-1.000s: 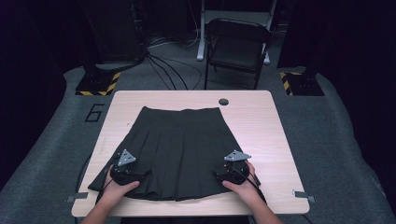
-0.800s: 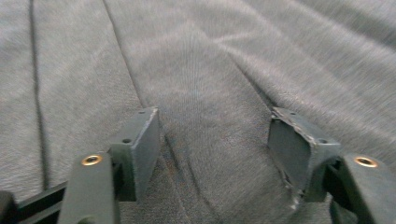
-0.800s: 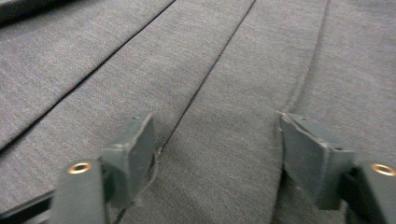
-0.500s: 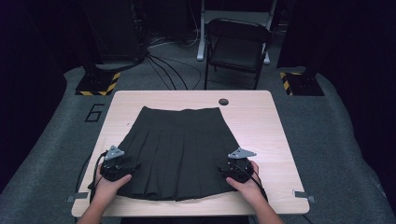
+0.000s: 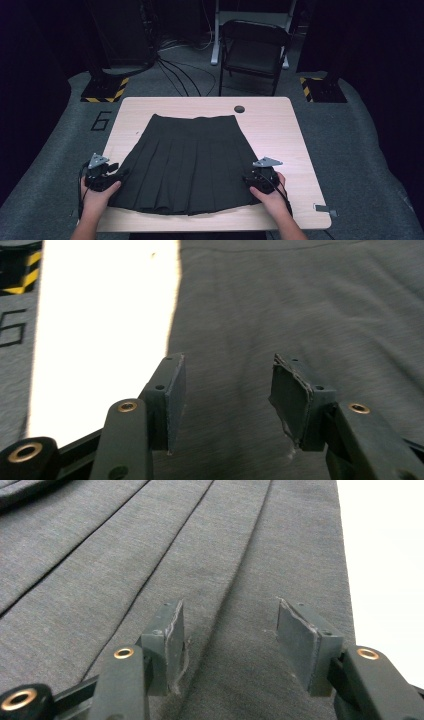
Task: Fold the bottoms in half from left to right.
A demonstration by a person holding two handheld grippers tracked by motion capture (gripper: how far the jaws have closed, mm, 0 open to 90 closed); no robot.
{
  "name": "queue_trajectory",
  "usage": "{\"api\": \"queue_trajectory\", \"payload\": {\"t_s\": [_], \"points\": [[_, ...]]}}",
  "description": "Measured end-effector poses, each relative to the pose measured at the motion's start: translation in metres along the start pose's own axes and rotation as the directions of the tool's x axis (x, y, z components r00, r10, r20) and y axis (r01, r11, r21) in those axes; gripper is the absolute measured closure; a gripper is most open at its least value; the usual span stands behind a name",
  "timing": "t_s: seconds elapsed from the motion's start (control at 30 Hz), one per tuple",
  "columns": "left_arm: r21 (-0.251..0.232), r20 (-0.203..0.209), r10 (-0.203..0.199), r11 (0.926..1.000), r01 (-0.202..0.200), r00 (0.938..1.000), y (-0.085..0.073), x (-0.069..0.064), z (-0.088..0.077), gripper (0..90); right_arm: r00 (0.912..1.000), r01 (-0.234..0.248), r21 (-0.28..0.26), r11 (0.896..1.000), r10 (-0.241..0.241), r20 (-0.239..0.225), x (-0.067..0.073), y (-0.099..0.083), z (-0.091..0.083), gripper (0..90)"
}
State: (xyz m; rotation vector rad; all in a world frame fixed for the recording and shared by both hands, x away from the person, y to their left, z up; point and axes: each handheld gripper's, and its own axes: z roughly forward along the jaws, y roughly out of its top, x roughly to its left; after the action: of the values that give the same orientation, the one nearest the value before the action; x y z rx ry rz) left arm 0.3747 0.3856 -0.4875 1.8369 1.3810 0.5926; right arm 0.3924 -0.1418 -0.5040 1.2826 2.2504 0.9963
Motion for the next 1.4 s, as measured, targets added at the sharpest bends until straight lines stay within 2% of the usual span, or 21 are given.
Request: {"api": "queue_trajectory", "payload": {"t_s": [0.1, 0.2, 0.27, 0.53, 0.57, 0.6, 0.7, 0.77, 0.83, 0.87, 0.97, 1.0, 1.3, 1.4], "points": [[0.028, -0.013, -0.004, 0.9996, 0.004, 0.9999, -0.003, 0.006, 0.002, 47.4, 0.9999, 0.01, -0.004, 1.0, -0.01, 0.007, 0.0, 0.0, 0.0, 43.8], [0.029, -0.029, -0.011, 0.9995, 0.012, 0.9995, -0.005, 0.009, 0.005, 47.0, 1.0, 0.001, -0.006, 1.0, -0.001, 0.008, -0.001, 0.0, 0.0, 43.5], [0.046, -0.026, -0.015, 0.9988, 0.016, 0.9996, -0.005, 0.011, 0.005, 47.1, 0.9999, -0.002, -0.006, 1.0, 0.002, 0.012, -0.001, -0.001, 0.0, 43.3], [0.057, -0.032, -0.028, 0.9979, 0.029, 0.9991, -0.01, 0.017, 0.012, 46.2, 0.9999, -0.006, 0.001, 1.0, 0.006, 0.01, -0.002, -0.002, 0.001, 42.8], [0.073, -0.027, -0.025, 0.997, 0.027, 0.9993, -0.01, 0.018, 0.013, 45.7, 0.9999, 0.002, 0.003, 1.0, -0.002, 0.012, -0.002, -0.002, 0.001, 42.6], [0.064, -0.032, -0.029, 0.9975, 0.031, 0.999, -0.012, 0.019, 0.015, 45.2, 0.9998, 0.013, 0.002, 1.0, -0.013, 0.014, -0.003, -0.001, 0.001, 42.4], [0.07, -0.029, -0.033, 0.9969, 0.035, 0.999, -0.013, 0.019, 0.017, 44.8, 0.9997, -0.015, -0.003, 1.0, 0.015, 0.018, -0.002, -0.001, 0.002, 41.6], [0.097, -0.026, -0.019, 0.9951, 0.022, 0.9995, -0.013, 0.019, 0.019, 44.8, 0.9997, -0.01, -0.003, 1.0, 0.01, 0.022, -0.003, -0.002, 0.001, 41.0], [0.09, -0.026, -0.017, 0.9958, 0.019, 0.9995, -0.014, 0.018, 0.021, 44.8, 0.9995, -0.01, -0.016, 1.0, 0.01, 0.03, -0.005, -0.002, 0.002, 40.1], [0.105, -0.02, -0.014, 0.9943, 0.016, 0.9997, -0.014, 0.018, 0.021, 44.8, 0.9996, -0.005, -0.009, 1.0, 0.006, 0.029, -0.006, -0.002, 0.001, 39.8], [0.1, -0.019, -0.01, 0.9949, 0.012, 0.9998, -0.015, 0.016, 0.023, 44.9, 0.9987, -0.032, -0.009, 0.999, 0.032, 0.039, -0.007, -0.003, 0.002, 38.9], [0.1, -0.019, -0.01, 0.9949, 0.012, 0.9998, -0.015, 0.016, 0.023, 45.3, 0.999, -0.019, 0.0, 1.0, 0.019, 0.041, -0.009, -0.003, 0.001, 38.7], [0.112, -0.01, -0.015, 0.9936, 0.016, 0.9998, -0.017, 0.016, 0.025, 47.4, 0.9954, -0.058, -0.003, 0.998, 0.058, 0.076, -0.019, -0.005, 0.001, 37.5], [0.11, -0.015, -0.003, 0.9939, 0.005, 0.9999, -0.017, 0.015, 0.026, 47.5, 0.9934, -0.075, -0.005, 0.997, 0.075, 0.087, -0.021, -0.007, 0.002, 36.5]]}}
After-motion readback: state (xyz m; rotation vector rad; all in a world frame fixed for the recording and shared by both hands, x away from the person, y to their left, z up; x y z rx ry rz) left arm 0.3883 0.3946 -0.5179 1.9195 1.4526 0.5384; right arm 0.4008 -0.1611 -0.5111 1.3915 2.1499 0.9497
